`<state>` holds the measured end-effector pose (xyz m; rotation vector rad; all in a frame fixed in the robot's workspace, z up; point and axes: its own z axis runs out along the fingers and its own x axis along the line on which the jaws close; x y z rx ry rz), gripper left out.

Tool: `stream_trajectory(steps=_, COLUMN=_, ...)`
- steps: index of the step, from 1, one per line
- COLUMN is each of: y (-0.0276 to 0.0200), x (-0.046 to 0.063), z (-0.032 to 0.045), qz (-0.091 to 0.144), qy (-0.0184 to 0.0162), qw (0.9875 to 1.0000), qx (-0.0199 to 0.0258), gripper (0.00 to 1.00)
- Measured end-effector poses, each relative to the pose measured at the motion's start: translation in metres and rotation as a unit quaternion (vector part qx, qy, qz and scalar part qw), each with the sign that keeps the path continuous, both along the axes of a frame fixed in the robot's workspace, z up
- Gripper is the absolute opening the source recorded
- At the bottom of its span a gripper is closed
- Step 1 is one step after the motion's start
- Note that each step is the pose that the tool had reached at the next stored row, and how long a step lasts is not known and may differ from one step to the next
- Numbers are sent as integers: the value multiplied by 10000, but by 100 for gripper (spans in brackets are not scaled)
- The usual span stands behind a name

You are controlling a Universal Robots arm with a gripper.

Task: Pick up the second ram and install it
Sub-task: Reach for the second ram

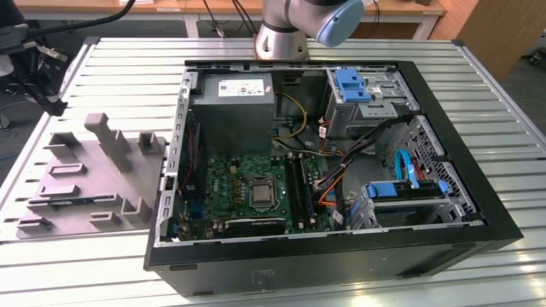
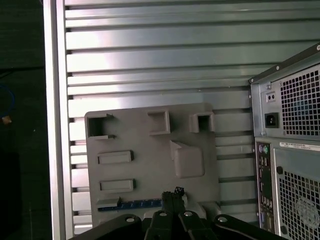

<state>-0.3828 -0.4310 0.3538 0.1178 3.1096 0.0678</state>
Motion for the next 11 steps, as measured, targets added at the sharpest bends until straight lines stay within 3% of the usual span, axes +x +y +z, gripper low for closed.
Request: stream_trajectory(steps=11, y=-64, x=-106, z=-88, qz=0, qy=0, qw=10000, qx=0, gripper=11)
